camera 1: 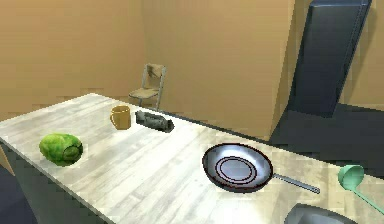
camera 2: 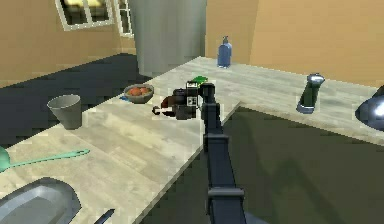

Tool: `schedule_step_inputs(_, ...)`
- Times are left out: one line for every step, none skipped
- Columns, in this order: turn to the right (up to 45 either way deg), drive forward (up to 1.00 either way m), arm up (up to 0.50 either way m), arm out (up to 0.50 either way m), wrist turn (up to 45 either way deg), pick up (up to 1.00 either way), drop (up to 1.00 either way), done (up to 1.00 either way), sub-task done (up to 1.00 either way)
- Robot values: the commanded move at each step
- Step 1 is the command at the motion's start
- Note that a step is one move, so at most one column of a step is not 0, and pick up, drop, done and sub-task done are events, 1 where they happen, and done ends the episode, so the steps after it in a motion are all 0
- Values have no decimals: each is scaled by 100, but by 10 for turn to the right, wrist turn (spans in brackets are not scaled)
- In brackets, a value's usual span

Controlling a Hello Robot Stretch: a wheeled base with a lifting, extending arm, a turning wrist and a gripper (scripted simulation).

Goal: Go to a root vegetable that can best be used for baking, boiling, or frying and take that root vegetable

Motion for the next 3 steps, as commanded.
schedule_step_inputs(0, 0, 0, 0, 0, 100, 0, 0, 0)
schedule_step_inputs(0, 0, 10, 0, 0, 0, 0, 0, 0)
schedule_step_inputs(0, 0, 0, 0, 0, 0, 0, 100, 0)
